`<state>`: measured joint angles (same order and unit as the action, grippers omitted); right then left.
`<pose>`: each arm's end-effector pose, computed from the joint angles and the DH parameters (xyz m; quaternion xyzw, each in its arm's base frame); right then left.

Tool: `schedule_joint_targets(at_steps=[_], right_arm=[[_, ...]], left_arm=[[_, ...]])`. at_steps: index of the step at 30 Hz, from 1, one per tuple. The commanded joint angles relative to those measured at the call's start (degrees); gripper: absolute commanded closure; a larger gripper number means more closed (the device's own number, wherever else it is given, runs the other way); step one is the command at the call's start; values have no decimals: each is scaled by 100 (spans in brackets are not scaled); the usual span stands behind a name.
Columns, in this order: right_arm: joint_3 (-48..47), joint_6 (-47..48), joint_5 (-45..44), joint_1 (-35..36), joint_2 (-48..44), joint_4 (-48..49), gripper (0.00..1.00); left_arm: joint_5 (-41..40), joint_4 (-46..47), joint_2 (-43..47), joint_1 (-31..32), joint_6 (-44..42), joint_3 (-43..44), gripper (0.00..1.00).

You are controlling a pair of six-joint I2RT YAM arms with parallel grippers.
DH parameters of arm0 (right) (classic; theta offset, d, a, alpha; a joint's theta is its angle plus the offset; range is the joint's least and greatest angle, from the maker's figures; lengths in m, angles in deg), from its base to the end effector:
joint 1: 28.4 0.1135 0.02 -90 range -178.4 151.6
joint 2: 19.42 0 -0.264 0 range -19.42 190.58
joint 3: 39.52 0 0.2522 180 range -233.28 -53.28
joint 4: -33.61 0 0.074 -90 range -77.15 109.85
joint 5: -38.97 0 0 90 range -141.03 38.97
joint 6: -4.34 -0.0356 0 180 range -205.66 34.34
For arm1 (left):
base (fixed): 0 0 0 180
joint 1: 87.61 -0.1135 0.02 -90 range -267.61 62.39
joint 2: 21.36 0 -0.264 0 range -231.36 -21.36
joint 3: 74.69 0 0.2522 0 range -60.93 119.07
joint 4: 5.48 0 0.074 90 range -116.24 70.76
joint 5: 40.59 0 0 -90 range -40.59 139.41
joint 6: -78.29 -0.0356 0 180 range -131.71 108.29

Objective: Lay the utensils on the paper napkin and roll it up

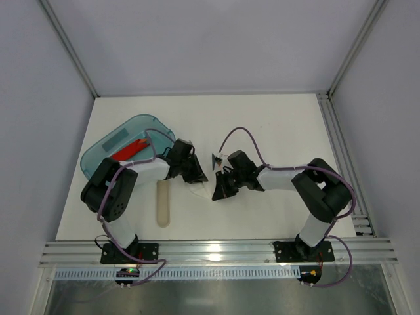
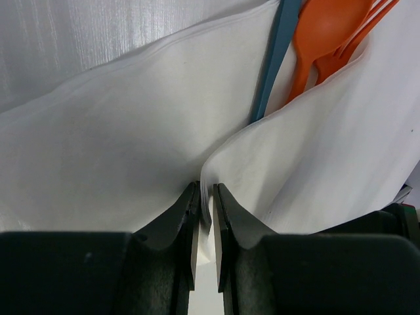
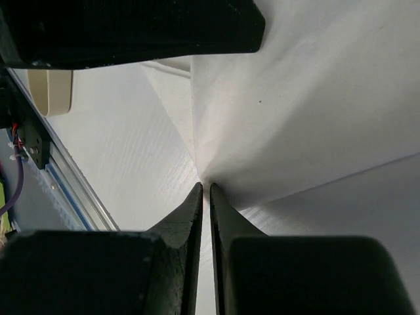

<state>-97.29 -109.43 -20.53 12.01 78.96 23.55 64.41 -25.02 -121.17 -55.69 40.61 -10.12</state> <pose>0.2291 0.2188 0.1296 -0.2190 0.8861 0.3823 0.1435 0.2782 -0.1841 0.1396 -0.1285 0.9370 -0.2935 0.1390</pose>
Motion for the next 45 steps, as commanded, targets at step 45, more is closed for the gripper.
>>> schedule_joint_targets(at_steps=[45], right_arm=[[-3720,408,-2092,2,1841,-1540,96]], left_arm=[[-498,16,366,86,200,-730,83]])
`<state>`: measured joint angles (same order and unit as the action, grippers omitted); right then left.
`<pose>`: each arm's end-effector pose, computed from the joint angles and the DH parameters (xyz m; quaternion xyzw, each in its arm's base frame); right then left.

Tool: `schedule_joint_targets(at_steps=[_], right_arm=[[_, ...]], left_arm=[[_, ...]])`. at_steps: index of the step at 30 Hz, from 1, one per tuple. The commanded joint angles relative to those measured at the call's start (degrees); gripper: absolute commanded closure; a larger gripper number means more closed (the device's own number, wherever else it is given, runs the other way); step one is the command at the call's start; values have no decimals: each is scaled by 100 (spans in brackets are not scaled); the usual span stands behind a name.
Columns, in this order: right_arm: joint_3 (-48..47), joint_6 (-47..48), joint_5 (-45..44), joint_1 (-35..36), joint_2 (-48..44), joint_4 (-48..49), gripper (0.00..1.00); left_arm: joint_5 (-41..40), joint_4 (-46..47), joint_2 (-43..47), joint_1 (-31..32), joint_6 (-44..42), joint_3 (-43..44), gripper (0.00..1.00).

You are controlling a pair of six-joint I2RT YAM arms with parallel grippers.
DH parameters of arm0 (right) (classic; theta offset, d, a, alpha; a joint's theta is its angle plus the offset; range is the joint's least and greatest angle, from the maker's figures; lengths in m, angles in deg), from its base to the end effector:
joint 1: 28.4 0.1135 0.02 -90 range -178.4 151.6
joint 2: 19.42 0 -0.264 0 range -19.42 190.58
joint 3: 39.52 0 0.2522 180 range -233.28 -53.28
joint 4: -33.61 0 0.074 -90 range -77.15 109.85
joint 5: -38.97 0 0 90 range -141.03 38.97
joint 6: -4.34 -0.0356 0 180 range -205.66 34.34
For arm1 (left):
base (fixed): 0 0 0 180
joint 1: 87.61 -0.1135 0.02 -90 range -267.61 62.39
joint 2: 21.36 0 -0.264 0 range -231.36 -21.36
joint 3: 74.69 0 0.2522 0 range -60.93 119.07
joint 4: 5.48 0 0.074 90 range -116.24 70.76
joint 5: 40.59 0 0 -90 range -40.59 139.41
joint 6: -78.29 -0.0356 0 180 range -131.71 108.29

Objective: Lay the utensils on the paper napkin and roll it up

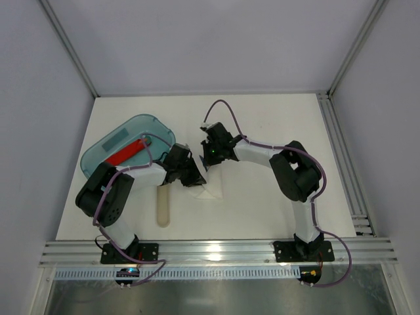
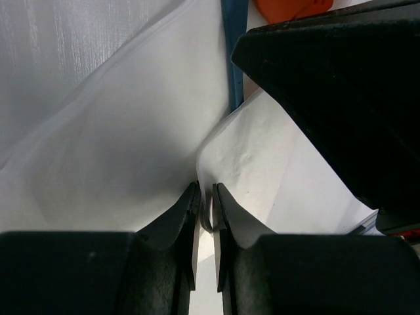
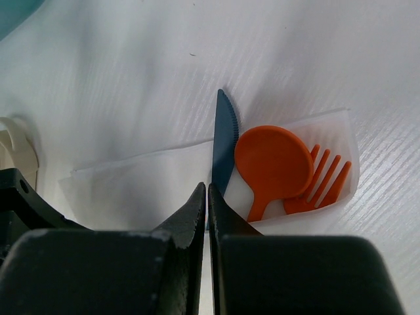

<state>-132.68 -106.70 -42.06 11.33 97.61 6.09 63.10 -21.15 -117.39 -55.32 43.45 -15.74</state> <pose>0.3339 0.2847 0.1613 -0.1783 0.9242 0.2304 0.2470 0.2615 -0.1752 0.1375 -0.1492 0.9297 -0.3008 0.1511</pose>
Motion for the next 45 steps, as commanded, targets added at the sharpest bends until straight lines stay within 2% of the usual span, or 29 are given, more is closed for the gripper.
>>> schedule_joint_targets(at_steps=[1,8,13,23,43,45], right_arm=[[-190,144,69,70,-5,216,96],[-287,188,79,97,144,181,96],[-340,328,-264,88,215,-109,96],[179,284,-546,88,-242,224,96],[196,565,-871,88,-374,154,96],[205,574,-1108,88,-348,110,96]], left_arm=[[-359,-371,-21,49,-75,-168,82],[-429,-433,-30,75,-66,-142,83],[-482,-477,-21,75,-58,-159,83],[-543,-529,-56,75,-22,-151,83],[-649,-600,-171,75,21,-98,83],[-649,-600,-179,75,22,-98,84]])
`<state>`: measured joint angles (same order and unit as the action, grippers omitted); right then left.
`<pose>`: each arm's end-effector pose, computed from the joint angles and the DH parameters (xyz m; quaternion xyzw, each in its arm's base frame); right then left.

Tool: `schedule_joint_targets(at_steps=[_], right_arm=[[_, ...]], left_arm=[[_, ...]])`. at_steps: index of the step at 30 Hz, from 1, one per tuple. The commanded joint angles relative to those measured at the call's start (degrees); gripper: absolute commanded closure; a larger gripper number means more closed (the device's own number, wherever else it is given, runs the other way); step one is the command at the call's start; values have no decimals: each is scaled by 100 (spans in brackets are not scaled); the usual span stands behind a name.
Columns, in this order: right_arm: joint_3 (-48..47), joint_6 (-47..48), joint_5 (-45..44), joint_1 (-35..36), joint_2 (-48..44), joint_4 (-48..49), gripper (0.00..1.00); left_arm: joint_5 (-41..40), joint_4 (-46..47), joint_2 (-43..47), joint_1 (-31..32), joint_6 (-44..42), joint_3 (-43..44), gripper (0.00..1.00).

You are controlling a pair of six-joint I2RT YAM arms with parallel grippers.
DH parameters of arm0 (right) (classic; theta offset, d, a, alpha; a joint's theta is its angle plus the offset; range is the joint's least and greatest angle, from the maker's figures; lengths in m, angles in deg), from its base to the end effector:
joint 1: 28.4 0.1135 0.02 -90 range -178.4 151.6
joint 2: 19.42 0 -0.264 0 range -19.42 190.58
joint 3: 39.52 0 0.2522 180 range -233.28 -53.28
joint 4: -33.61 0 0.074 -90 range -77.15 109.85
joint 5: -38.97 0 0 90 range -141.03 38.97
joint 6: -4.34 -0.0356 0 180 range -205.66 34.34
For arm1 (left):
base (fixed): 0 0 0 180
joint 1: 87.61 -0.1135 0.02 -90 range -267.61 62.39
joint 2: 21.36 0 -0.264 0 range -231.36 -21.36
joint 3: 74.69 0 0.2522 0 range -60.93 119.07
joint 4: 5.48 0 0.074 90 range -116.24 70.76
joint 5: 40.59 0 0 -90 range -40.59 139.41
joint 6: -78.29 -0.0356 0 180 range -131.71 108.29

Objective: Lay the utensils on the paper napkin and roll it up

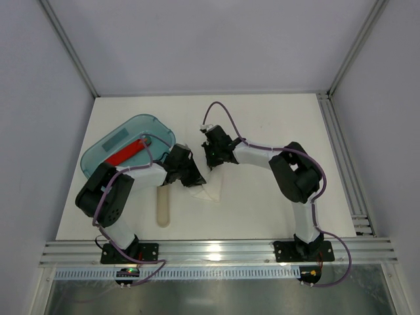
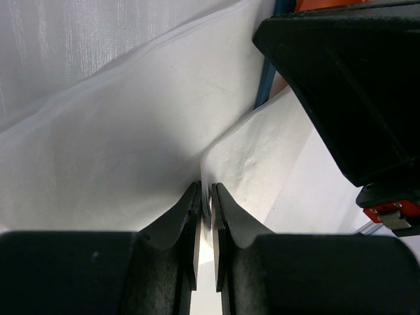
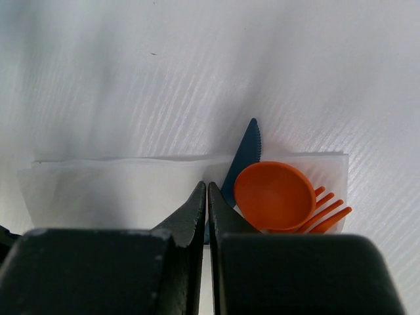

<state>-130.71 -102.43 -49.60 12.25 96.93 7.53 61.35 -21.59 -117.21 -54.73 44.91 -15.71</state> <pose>0.3287 0.2834 0.1574 -0.1992 0.9220 0.1697 0.2854 0.2599 -0.1768 0.1379 -0.1617 0.9298 -0.2923 0.1548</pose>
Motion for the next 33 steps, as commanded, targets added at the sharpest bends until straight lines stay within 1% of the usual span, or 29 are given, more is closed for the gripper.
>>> schedule_joint_targets(at_steps=[1,12,17,20,21,27,33], right_arm=[[17,157,-380,-4,-289,-34,96],[-35,289,-592,5,-412,-174,96],[-1,157,-215,5,-657,-298,96],[17,17,-222,5,-763,-403,96],[61,-1,-13,14,-833,-412,96],[149,-133,93,49,-965,-517,96],[474,-607,261,216,-1141,-561,96]], left_arm=[[-482,-556,-197,16,-125,-109,84],[-491,-539,-258,16,-90,-109,84],[-483,-521,-267,25,-37,-118,84],[-491,-495,-258,34,-20,-135,84],[-483,-495,-267,34,-11,-144,84],[-456,-442,-276,60,24,-162,84],[-360,-380,-294,52,95,-153,84]])
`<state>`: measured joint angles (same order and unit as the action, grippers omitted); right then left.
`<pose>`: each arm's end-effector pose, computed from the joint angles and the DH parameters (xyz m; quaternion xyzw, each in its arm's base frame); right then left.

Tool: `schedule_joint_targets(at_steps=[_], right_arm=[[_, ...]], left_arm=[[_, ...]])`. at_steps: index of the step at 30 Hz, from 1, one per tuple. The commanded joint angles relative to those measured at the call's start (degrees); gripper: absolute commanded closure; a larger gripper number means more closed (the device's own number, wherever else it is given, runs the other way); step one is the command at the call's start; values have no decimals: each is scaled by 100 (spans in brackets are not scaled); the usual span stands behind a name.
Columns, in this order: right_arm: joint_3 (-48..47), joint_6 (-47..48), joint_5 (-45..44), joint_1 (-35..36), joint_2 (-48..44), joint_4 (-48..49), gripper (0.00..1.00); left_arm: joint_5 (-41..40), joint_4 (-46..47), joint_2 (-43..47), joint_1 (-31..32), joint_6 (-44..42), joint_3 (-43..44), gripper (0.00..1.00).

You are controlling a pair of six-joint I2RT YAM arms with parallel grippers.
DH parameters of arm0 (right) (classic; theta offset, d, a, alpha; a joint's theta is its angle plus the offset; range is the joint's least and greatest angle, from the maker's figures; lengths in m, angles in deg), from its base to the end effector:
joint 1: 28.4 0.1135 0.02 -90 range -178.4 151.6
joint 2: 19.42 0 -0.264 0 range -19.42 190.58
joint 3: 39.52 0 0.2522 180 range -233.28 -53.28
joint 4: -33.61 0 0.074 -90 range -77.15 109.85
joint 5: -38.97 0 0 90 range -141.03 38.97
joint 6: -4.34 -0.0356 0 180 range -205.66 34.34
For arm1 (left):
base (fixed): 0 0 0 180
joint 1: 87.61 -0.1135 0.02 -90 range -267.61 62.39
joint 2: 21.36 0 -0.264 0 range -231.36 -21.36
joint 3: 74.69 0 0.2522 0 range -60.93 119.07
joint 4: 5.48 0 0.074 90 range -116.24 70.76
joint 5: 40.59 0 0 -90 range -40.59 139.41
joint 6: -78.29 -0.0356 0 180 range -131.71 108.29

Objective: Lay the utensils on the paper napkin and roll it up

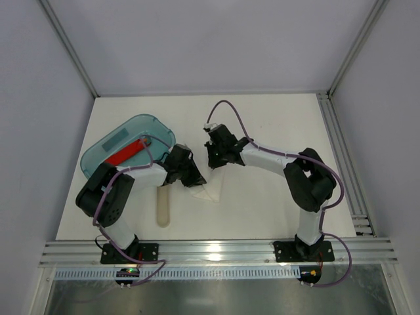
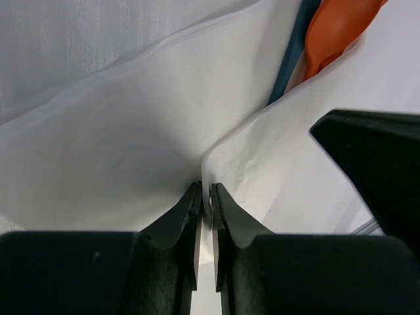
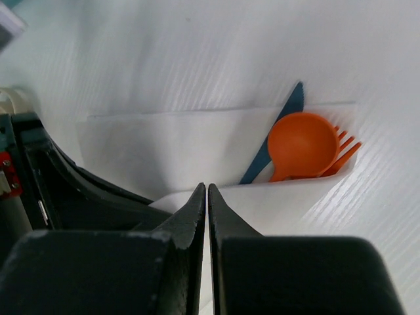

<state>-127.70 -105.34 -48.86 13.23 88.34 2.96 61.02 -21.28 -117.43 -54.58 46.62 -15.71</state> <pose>0.3042 0.2722 0.1962 -0.1853 0.9218 0.1887 0.2835 0.2600 -0.1776 0.1371 -0.1751 0.9273 -0.2935 0.1526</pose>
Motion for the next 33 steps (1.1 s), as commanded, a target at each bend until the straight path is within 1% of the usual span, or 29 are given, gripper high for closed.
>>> schedule_joint_targets(at_steps=[1,5,12,18,22,25,30,31,33], right_arm=[[234,-352,204,152,-291,-96,96],[462,-510,239,214,-283,-70,96],[515,-616,82,390,-46,-157,96],[691,-572,-182,390,34,-236,96],[849,-458,-191,399,-27,-201,96],[963,-361,-200,399,-71,-88,96],[1183,-221,-191,390,-186,36,96],[1209,-203,-191,390,-212,54,96],[1306,-176,-191,364,-282,89,96]], left_arm=[[-335,-411,-263,54,-76,-153,84],[-353,-428,-237,54,-41,-153,84],[-529,-385,-61,80,118,-267,85],[-494,-305,-8,124,153,-276,85],[-476,-261,167,168,197,-223,82],[-511,-437,273,212,179,-66,81],[-669,-885,510,247,-66,277,71],[-835,-1164,554,247,-137,400,67],[-1011,-1394,730,247,-391,497,63]])
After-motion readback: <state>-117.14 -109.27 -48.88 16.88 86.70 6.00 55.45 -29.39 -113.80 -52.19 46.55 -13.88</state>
